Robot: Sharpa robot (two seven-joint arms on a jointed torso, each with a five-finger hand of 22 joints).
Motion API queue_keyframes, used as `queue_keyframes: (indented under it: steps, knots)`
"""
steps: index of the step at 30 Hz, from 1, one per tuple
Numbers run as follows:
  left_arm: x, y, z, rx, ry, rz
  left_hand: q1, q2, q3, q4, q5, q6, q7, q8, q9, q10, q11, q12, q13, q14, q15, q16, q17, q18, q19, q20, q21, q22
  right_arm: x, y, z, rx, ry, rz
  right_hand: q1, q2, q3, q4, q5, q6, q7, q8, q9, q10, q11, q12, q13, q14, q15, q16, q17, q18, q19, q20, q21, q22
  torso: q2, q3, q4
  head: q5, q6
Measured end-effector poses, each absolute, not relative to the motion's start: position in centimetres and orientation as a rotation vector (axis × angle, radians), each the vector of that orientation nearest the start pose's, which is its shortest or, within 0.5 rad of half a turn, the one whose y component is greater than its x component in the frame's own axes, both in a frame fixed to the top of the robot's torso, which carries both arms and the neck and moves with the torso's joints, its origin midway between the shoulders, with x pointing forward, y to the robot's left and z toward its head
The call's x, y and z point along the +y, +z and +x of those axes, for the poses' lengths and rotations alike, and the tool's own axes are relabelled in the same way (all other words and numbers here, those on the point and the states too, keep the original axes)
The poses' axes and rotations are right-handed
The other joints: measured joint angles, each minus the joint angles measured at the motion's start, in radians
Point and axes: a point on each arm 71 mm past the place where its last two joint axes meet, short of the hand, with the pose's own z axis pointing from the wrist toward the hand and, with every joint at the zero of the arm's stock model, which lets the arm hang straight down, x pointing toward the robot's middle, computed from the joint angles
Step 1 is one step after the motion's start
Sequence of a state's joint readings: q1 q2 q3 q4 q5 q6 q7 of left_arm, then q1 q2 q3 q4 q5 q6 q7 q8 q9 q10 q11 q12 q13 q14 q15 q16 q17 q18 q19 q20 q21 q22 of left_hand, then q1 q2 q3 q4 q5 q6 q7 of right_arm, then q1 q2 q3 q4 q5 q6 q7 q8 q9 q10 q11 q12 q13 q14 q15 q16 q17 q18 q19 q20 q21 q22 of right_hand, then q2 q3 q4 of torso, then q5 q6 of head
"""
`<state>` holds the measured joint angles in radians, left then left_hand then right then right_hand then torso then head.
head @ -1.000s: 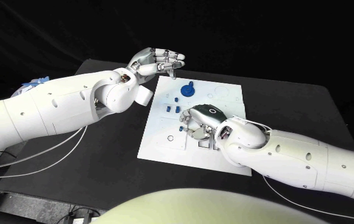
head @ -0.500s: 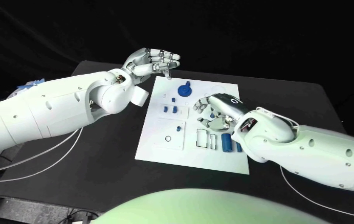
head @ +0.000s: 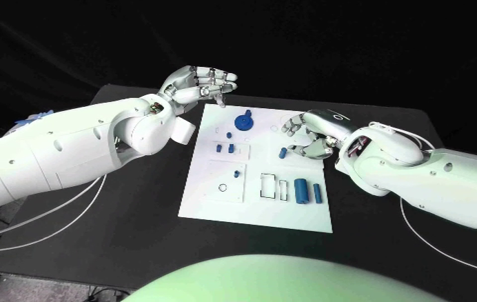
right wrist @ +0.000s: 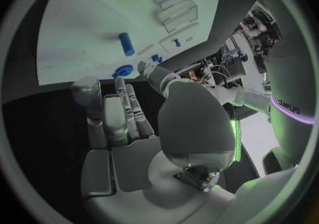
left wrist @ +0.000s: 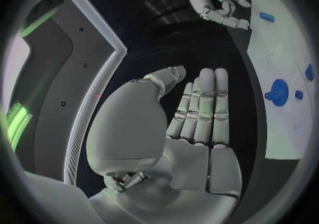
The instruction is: Assemble the parts on the task board
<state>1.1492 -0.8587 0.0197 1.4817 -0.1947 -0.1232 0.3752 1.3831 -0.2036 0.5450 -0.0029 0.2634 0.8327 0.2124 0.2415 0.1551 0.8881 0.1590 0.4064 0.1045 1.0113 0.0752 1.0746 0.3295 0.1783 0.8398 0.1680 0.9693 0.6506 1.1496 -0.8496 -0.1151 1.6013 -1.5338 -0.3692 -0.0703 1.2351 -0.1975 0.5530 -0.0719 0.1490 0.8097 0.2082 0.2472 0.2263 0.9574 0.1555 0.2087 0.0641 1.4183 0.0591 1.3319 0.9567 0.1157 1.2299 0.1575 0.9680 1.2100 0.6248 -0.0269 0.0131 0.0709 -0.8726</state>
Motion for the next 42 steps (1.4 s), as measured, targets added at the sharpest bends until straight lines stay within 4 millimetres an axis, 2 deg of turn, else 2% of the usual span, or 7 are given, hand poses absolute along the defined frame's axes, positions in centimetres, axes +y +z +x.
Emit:
queue_keyframes:
  steps: [10, 17, 20, 24, 31, 37, 42]
  knots:
    - [21.6, -18.2, 49.0, 1.535, -1.629, -0.905, 0.000, 0.000, 0.000, 0.000, 0.000, 0.000, 0.000, 0.000, 0.000, 0.000, 0.000, 0.000, 0.000, 0.000, 0.000, 0.000, 0.000, 0.000, 0.000, 0.000, 0.000, 0.000, -16.9, -23.4, 44.7, 1.758, 0.712, -0.327, 0.002, 0.002, -0.010, 0.004, -0.010, 0.004, -0.003, -0.004, -0.002, 0.002, -0.002, -0.008, 0.000, 0.004, 0.004, 0.000, 0.007, 0.000, 0.004, -0.004, 0.000, 0.002, 0.000, -0.0022, 0.0007, 0.000, 0.000]
    - [21.6, -18.2, 49.0, 1.536, -1.628, -0.906, 0.000, 0.000, 0.000, 0.000, 0.000, 0.000, 0.000, 0.000, 0.000, 0.000, 0.000, 0.000, 0.000, 0.000, 0.000, 0.000, 0.000, 0.000, 0.000, 0.000, 0.000, 0.000, -16.2, -24.4, 44.8, 1.793, 0.705, -0.344, 0.021, 0.021, -0.010, 0.004, -0.032, 0.028, 0.008, -0.009, -0.007, 0.027, -0.012, -0.014, 0.000, 0.011, -0.004, 0.000, 0.016, 0.000, 0.019, -0.007, 0.007, 0.008, -0.001, -0.0023, 0.0012, -0.002, 0.000]
    - [21.7, -18.2, 49.0, 1.536, -1.628, -0.906, 0.000, 0.000, 0.000, 0.000, 0.000, 0.000, 0.000, 0.000, 0.000, 0.000, 0.000, 0.000, 0.000, 0.000, 0.000, 0.000, 0.000, 0.000, 0.000, 0.000, 0.000, 0.000, -16.1, -24.7, 45.0, 1.801, 0.692, -0.347, 0.027, 0.027, -0.009, 0.005, -0.039, 0.040, 0.007, -0.009, -0.008, 0.039, -0.013, -0.019, 0.000, 0.018, -0.004, 0.005, 0.022, 0.000, 0.028, -0.009, 0.017, 0.013, -0.001, -0.0028, 0.0012, -0.002, 0.000]
    - [21.7, -18.2, 49.0, 1.536, -1.627, -0.906, 0.000, 0.000, 0.000, 0.000, 0.000, 0.000, 0.000, 0.000, 0.000, 0.000, 0.000, 0.000, 0.000, 0.000, 0.000, 0.000, 0.000, 0.000, 0.000, 0.000, 0.000, 0.000, -16.2, -24.9, 45.1, 1.808, 0.672, -0.350, 0.027, 0.028, -0.005, 0.008, -0.039, 0.049, 0.005, -0.009, -0.009, 0.049, -0.016, -0.019, 0.000, 0.019, -0.005, 0.005, 0.026, 0.000, 0.031, -0.012, 0.021, 0.015, -0.001, -0.0029, 0.0007, -0.003, 0.000]
    - [21.7, -18.2, 49.0, 1.536, -1.626, -0.907, 0.000, 0.000, 0.000, 0.000, 0.000, 0.000, 0.000, 0.000, 0.000, 0.000, 0.000, 0.000, 0.000, 0.000, 0.000, 0.000, 0.000, 0.000, 0.000, 0.000, 0.000, 0.000, -16.0, -25.2, 45.1, 1.809, 0.651, -0.357, 0.031, 0.043, 0.021, 0.010, -0.045, 0.071, -0.001, -0.009, -0.010, 0.072, -0.021, -0.029, -0.001, 0.025, -0.011, 0.009, 0.031, 0.000, 0.047, -0.015, 0.038, 0.025, 0.000, -0.0022, -0.0001, -0.002, 0.000]
    - [21.7, -18.2, 49.0, 1.536, -1.626, -0.907, -0.003, 0.003, 0.000, 0.000, 0.000, 0.000, 0.000, 0.000, 0.000, 0.000, 0.000, 0.004, 0.001, 0.000, 0.000, 0.000, 0.000, 0.000, 0.000, 0.000, 0.000, 0.000, -15.8, -25.4, 45.1, 1.805, 0.644, -0.358, 0.027, 0.054, 0.050, 0.017, -0.051, 0.107, -0.014, -0.009, -0.010, 0.113, -0.034, -0.033, -0.001, 0.034, -0.020, 0.018, 0.052, 0.000, 0.069, -0.021, 0.076, 0.049, 0.000, -0.0015, 0.0000, -0.004, 0.000]
    - [21.7, -18.2, 49.0, 1.536, -1.625, -0.907, -0.004, 0.004, 0.000, 0.000, 0.000, 0.000, 0.000, 0.000, 0.000, 0.000, 0.000, 0.004, 0.001, 0.000, 0.000, 0.000, 0.000, 0.000, 0.000, 0.000, 0.000, 0.000, -15.6, -25.5, 45.1, 1.797, 0.645, -0.355, 0.027, 0.054, 0.060, 0.021, -0.051, 0.121, -0.020, -0.009, -0.010, 0.136, -0.039, -0.041, -0.001, 0.038, -0.024, 0.024, 0.067, 0.000, 0.081, -0.027, 0.095, 0.063, 0.000, -0.0014, 0.0000, -0.004, 0.000]
